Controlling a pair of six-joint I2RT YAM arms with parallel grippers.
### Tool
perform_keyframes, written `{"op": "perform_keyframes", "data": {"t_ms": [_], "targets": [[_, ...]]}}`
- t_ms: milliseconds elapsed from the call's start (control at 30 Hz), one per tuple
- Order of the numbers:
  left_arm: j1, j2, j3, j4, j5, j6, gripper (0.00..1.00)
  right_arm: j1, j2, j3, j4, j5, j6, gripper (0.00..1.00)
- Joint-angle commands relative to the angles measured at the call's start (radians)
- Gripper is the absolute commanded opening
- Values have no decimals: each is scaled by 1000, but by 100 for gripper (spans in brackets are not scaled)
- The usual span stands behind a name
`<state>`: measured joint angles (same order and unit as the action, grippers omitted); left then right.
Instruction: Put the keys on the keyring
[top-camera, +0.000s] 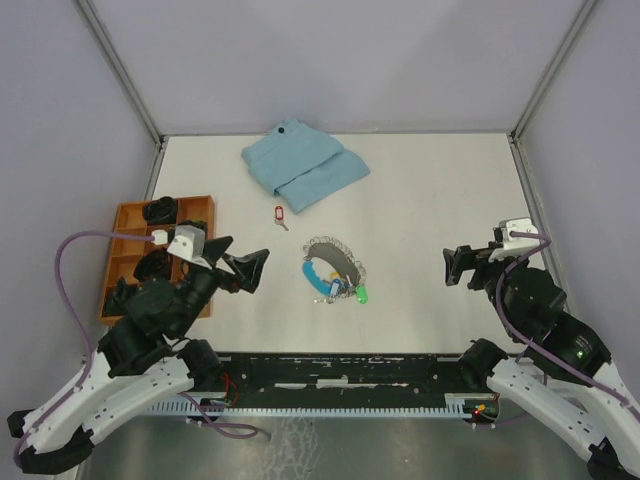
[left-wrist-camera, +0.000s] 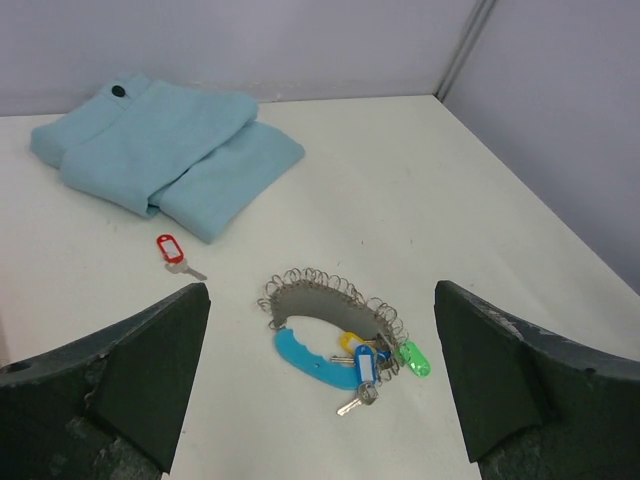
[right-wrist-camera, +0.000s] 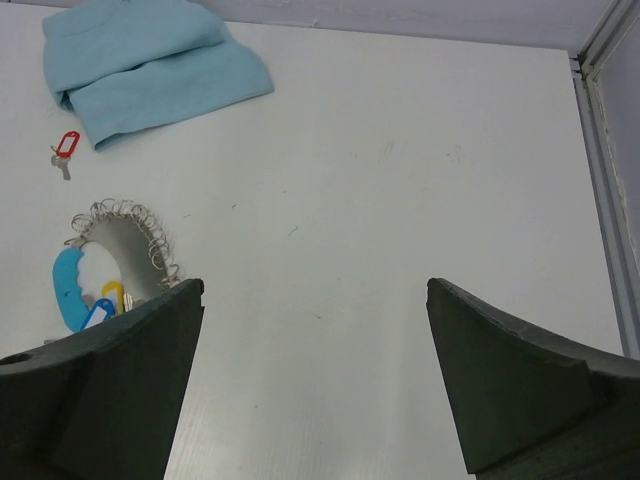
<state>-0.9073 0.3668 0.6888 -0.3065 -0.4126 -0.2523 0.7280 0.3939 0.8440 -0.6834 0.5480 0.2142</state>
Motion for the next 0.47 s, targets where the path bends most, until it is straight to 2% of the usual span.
{"op": "perform_keyframes", "data": {"t_ms": [0,433], "targets": [[-1,-24,51,-159,-77,-4,99,-2,0,12,-11,42,10,100],[-2,-23,20,-180,-129,-54,99,-2,51,16,9,32,3,100]]}}
